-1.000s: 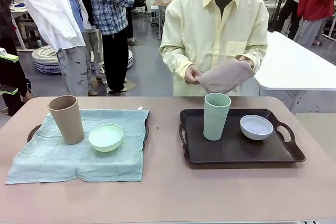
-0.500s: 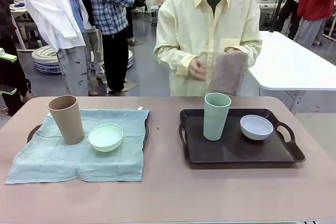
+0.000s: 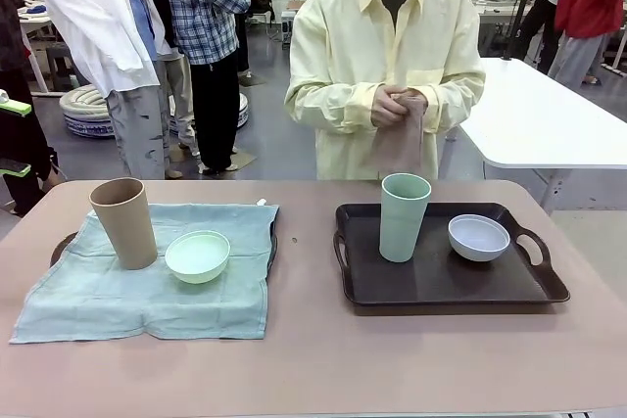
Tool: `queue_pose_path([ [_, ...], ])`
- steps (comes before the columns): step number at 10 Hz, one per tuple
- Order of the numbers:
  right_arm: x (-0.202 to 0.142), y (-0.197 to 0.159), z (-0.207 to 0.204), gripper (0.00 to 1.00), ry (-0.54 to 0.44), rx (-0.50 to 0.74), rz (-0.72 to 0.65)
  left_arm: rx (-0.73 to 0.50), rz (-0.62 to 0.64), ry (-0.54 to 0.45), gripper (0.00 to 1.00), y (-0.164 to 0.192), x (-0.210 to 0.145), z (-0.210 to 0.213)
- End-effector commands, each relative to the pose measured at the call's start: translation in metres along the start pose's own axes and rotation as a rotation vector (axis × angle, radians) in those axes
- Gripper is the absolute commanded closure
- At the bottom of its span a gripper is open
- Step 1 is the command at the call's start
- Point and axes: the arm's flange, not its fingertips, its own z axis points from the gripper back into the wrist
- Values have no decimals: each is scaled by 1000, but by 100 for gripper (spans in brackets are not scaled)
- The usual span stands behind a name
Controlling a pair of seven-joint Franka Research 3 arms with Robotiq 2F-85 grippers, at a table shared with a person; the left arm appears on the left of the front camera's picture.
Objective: Set up a tray with a mat and arrange the tableware.
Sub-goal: Pick up the Picnic Bowl and Reusable plastic cup from the Handle tray in front of the human's position and hold them in the air.
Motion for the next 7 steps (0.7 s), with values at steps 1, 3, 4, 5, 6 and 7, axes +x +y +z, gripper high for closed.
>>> queue_pose_path([
  [1, -2, 0, 0, 30, -1, 14, 21, -11, 4, 3, 0, -1, -2, 2],
  [3, -2, 0, 0, 30, -1, 14, 21, -11, 4, 3, 0, -1, -2, 2],
  [4, 0, 0, 0, 30, 0, 0, 0, 0, 0, 0, 0, 0, 0, 0],
  [5, 5, 12, -3, 30, 44, -81, 12, 76, -88, -10, 0, -17, 13, -13],
  [6, 10, 29, -9, 30, 70, -155, 20, 152, -179, 6, 0, -40, 19, -30],
  [7, 14, 47, -14, 30, 81, -207, 30, 221, -272, 9, 0, -69, 18, -46],
])
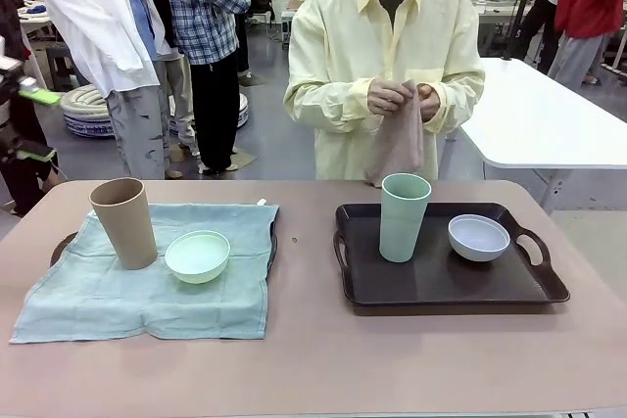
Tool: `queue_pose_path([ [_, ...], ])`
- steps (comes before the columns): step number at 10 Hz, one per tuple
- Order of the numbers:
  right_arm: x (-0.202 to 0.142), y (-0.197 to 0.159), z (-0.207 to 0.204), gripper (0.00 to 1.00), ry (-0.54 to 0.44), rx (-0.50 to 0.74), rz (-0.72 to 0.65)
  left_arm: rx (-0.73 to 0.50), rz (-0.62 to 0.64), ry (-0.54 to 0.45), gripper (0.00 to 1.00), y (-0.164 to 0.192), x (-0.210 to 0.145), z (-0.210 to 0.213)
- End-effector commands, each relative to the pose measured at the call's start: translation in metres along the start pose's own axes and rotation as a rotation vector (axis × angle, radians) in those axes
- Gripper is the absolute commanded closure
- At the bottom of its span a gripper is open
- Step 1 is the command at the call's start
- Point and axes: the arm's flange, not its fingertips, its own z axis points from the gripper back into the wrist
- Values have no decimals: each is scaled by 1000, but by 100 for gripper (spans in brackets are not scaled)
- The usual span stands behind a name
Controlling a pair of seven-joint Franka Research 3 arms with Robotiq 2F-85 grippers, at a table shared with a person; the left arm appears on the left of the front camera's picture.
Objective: Set up a tray with a mat and arrange the tableware.
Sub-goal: Pick up the Picnic Bowl and Reusable plastic cup from the Handle tray in front of the human's position and hold them in the air.
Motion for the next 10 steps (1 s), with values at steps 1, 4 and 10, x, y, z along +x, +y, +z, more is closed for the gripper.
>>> queue_pose_path([
  [1, 9, 36, -2, 30, 38, -149, 2, 170, -247, -14, 0, -58, 8, -25],
  [4, 25, 70, -38, 30, 85, -328, -24, 315, -589, 68, 0, -135, 14, -83],
  [10, 43, 71, -147, 30, 123, -595, -51, 660, -1205, 42, 0, -188, 9, -247],
])
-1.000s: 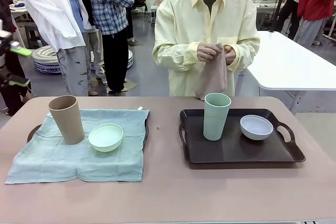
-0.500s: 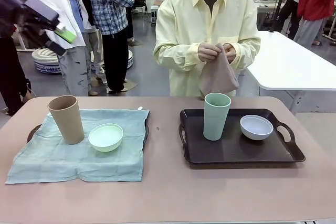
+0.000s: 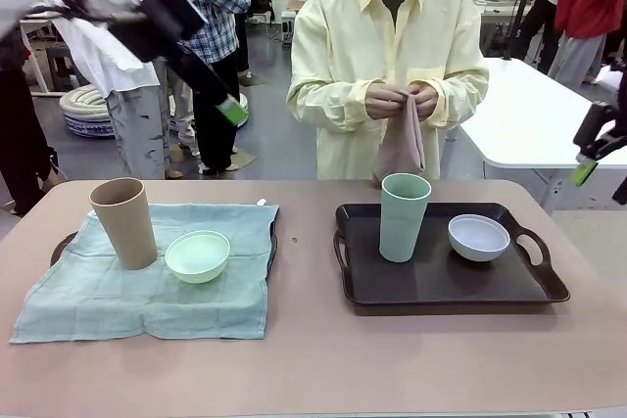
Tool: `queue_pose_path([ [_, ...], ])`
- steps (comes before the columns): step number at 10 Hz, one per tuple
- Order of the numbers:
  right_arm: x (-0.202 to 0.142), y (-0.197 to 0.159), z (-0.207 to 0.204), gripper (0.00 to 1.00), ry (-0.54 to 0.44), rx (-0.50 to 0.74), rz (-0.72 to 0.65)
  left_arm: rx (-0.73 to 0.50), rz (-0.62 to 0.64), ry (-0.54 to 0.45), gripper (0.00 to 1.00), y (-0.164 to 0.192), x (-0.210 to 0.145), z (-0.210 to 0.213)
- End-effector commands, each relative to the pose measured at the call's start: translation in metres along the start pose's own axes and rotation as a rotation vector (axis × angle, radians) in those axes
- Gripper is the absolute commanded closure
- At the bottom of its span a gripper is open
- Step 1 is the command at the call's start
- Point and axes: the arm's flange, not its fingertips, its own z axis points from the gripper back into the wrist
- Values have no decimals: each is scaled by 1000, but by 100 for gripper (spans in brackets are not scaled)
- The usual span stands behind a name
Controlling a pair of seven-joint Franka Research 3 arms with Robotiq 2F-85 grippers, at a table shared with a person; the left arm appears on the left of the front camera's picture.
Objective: Set up a tray with a mat and arrange the tableware.
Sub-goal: Pick up the Picnic Bowl and Reusable plastic cup from the Handle tray in front of the human's position and hold them in the air.
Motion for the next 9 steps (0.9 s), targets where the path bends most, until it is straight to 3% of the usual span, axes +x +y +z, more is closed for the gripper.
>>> queue_pose_path([
  [1, 2, 7, -18, 30, -10, -17, -17, 119, -65, -2, 0, 2, -6, -38],
  [2, 5, 7, -22, 30, -14, -7, -8, 125, -75, 16, 0, 3, -4, -50],
  [3, 5, 4, -20, 30, -21, 26, -4, 50, -10, 9, 0, 5, -6, -56],
  [4, 4, -10, -11, 30, -7, 112, 10, -121, 169, 15, 0, 11, -19, -42],
  [5, 5, 7, -20, 30, -2, -5, 8, 90, -68, -1, 0, 0, -3, -57],
  [9, 5, 7, -20, 30, -2, -5, 8, 57, -39, 8, 0, 4, -6, -58],
])
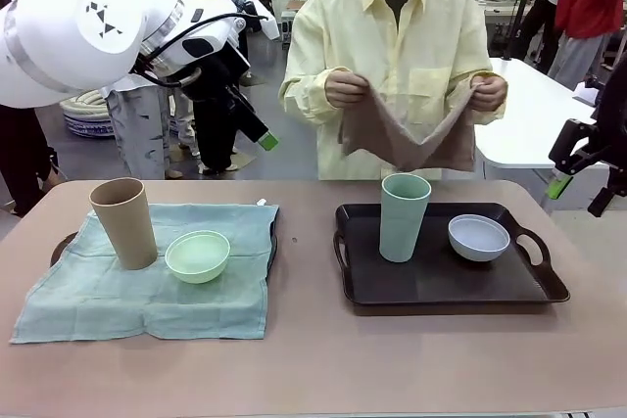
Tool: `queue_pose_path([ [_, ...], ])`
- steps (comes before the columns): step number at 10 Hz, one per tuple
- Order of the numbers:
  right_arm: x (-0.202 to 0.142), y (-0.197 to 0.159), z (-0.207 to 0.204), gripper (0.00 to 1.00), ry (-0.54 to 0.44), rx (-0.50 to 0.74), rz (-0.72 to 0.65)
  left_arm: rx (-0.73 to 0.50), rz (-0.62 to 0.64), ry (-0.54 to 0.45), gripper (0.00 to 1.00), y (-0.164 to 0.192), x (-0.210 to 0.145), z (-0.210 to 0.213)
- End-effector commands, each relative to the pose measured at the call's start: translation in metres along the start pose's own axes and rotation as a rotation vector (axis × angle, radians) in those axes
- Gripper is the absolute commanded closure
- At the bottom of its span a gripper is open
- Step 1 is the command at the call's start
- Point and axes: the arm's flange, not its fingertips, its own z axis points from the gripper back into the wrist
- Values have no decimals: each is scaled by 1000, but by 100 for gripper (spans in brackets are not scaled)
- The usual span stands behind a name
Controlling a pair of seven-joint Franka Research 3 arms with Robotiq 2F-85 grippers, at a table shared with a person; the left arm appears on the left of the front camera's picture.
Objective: Set up a tray with a mat and arrange the tableware.
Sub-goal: Pick up the Picnic Bowl and Reusable plastic cup from the Handle tray in front of the human's position and hold them in the air.
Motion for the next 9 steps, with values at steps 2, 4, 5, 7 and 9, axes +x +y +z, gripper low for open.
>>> queue_pose_path([
  [2, 18, 16, -3, 30, 18, -11, 17, -93, -73, -26, 0, 30, 37, -25],
  [4, 50, 26, -13, 30, 39, -14, -13, -221, -201, -18, 0, 39, 65, -47],
  [5, 61, 26, -21, 30, 57, -26, -22, -245, -272, -50, 0, 38, 69, -58],
  [7, 85, 30, -39, 30, 61, -70, -1, -323, -379, -93, 0, 43, 73, -97],
  [9, 100, 34, -59, 30, 69, -111, 19, -417, -448, -113, 0, 40, 72, -130],
])
